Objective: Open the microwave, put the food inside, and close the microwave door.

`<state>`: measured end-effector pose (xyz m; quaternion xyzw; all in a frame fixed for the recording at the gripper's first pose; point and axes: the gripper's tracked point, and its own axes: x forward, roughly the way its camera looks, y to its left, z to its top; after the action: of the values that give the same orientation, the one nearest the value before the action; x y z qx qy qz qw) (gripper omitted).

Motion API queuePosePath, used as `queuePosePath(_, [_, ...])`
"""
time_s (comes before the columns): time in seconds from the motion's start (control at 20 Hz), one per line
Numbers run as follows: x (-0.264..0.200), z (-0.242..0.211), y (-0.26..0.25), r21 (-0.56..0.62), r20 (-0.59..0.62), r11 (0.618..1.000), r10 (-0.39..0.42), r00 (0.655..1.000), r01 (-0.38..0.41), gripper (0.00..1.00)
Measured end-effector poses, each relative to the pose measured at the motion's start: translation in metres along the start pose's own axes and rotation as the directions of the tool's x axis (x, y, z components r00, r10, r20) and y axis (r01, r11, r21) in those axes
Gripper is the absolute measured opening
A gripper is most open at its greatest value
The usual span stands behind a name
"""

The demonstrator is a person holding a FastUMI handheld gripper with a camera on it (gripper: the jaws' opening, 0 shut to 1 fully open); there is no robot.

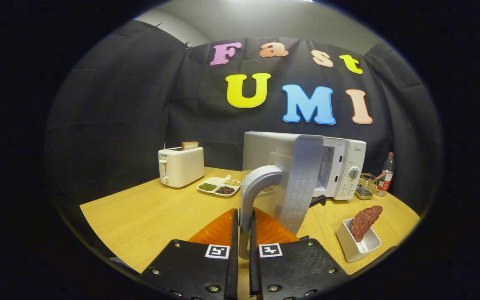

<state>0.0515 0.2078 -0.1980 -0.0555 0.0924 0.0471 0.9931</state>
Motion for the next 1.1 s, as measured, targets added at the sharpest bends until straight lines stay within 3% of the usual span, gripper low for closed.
queuePosePath(0.1, [-0.006, 0.005, 0.016, -0.009, 0.019, 1.0, 0.011, 1.0, -0.011, 0.11])
queuePosePath(0.45, [-0.033, 0.023, 0.053, -0.014, 0.068, 0.986, 0.167, 0.984, -0.167, 0.11])
queuePosePath(0.75, [-0.058, 0.039, 0.03, -0.065, 0.084, 0.945, 0.326, 0.941, -0.322, 0.11])
queuePosePath(0.9, [-0.065, 0.037, -0.022, -0.108, 0.075, 0.939, 0.336, 0.939, -0.327, 0.12])
queuePosePath(0.95, [-0.066, 0.038, -0.043, -0.1, 0.084, 0.945, 0.32, 0.944, -0.311, 0.26])
queuePosePath(1.0, [-0.067, 0.04, -0.064, -0.09, 0.093, 0.954, 0.293, 0.952, -0.285, 0.52])
queuePosePath(1.05, [-0.065, 0.043, -0.081, -0.086, 0.099, 0.961, 0.272, 0.957, -0.264, 0.56])
queuePosePath(1.1, [-0.062, 0.043, -0.098, -0.086, 0.098, 0.968, 0.243, 0.965, -0.236, 0.78])
